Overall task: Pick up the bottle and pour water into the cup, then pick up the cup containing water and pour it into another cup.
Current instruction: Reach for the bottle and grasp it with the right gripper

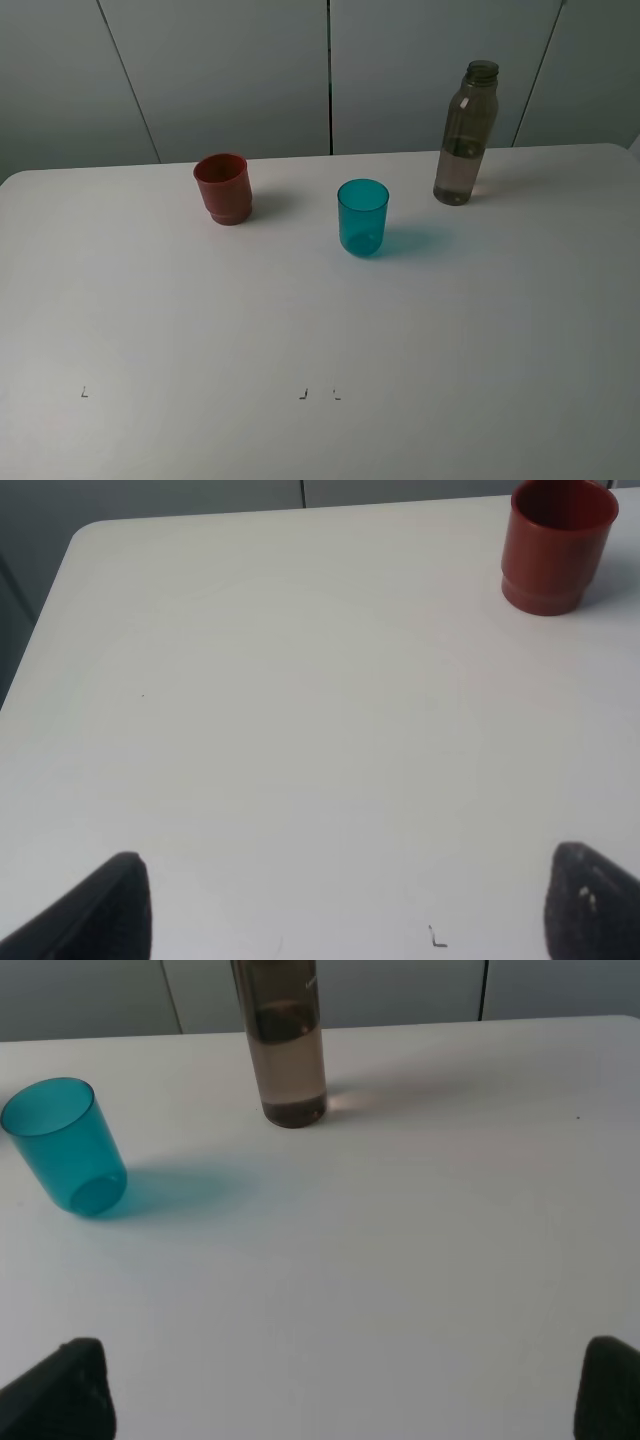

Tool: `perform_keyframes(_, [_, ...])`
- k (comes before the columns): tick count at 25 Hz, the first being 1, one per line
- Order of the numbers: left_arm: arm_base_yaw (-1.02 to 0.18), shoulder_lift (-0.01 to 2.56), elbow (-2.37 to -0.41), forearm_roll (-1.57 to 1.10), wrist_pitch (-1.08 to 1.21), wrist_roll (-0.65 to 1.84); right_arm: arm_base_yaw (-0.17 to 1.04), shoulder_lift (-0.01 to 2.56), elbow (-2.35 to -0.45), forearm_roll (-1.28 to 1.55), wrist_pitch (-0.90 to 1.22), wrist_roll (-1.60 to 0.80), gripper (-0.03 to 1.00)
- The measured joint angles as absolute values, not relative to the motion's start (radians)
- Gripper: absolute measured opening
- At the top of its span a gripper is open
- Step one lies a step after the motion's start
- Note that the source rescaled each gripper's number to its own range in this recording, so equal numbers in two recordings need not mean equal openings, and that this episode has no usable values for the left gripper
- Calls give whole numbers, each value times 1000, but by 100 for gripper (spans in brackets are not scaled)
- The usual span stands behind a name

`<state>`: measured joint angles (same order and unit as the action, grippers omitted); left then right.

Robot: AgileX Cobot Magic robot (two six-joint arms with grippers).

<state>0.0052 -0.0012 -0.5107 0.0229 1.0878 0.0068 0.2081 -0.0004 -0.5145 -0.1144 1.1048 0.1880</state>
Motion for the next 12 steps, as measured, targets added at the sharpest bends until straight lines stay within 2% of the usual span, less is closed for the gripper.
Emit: perform_keyframes(12, [5,-1,-511,23,1088,7,208,52,-531,-114,1097,173,100])
